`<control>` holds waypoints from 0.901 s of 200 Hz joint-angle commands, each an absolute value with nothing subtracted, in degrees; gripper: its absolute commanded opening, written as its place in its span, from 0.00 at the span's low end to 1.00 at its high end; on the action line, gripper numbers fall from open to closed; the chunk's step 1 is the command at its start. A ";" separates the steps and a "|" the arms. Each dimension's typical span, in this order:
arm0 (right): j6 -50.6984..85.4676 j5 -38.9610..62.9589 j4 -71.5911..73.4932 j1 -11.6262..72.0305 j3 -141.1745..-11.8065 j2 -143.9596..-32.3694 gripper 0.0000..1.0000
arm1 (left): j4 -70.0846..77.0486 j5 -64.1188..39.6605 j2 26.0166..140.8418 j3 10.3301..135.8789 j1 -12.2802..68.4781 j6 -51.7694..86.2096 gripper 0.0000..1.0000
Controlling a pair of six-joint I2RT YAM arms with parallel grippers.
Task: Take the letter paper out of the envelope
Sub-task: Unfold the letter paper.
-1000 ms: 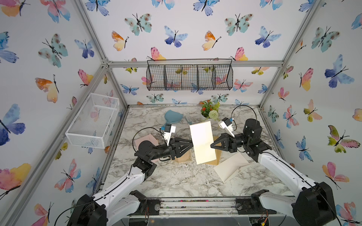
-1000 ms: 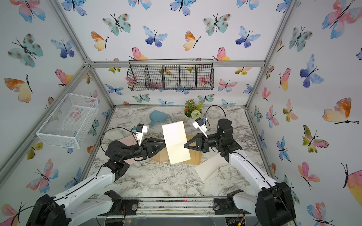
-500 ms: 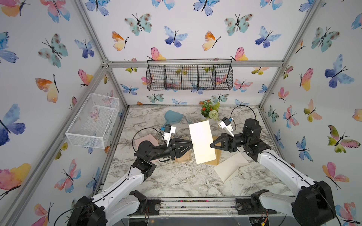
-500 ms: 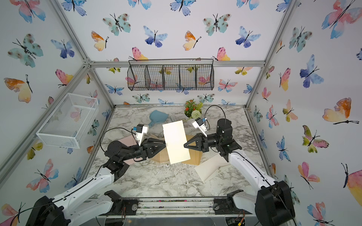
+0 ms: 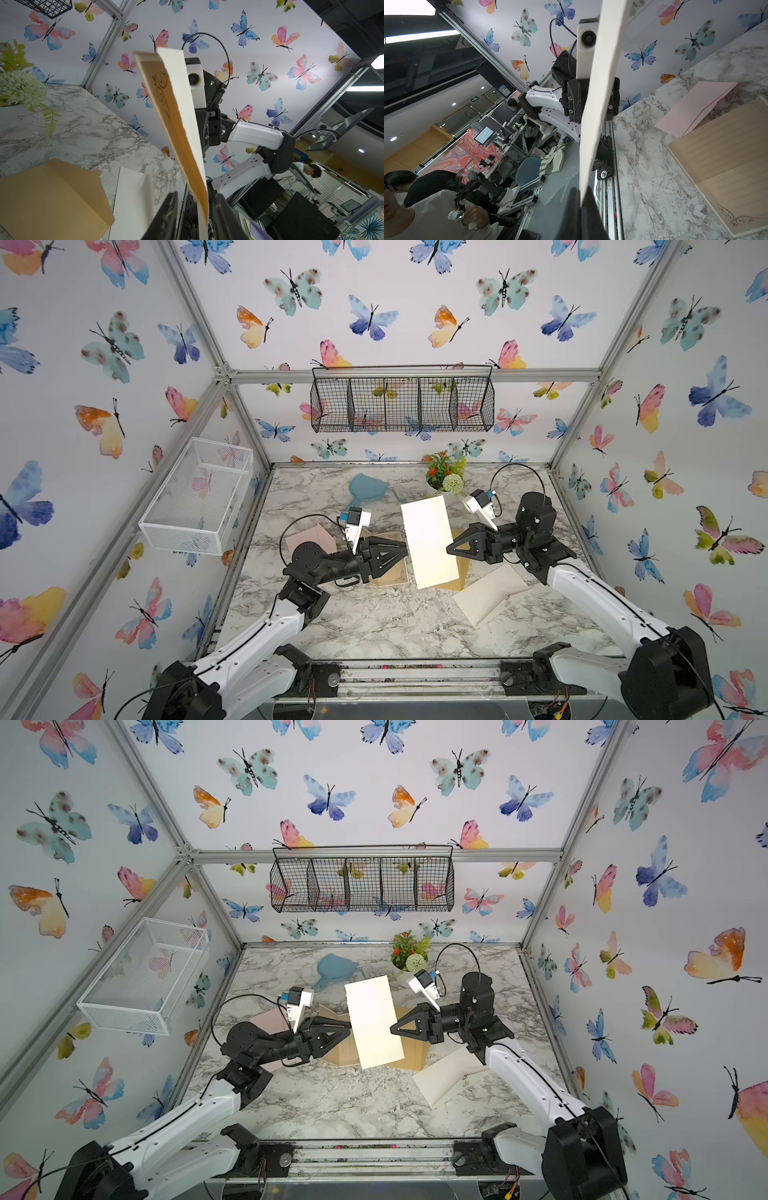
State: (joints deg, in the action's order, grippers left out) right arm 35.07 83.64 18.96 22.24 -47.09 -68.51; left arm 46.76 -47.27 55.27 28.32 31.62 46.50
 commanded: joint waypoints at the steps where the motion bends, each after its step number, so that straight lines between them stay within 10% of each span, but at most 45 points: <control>1: 35.58 84.29 20.54 22.68 -48.21 -67.19 0.01 | 48.72 -46.93 55.65 28.32 31.37 46.35 0.32; 180: 35.60 83.85 21.36 22.68 -46.76 -68.61 0.01 | 51.79 -48.16 59.38 31.25 31.64 48.52 0.32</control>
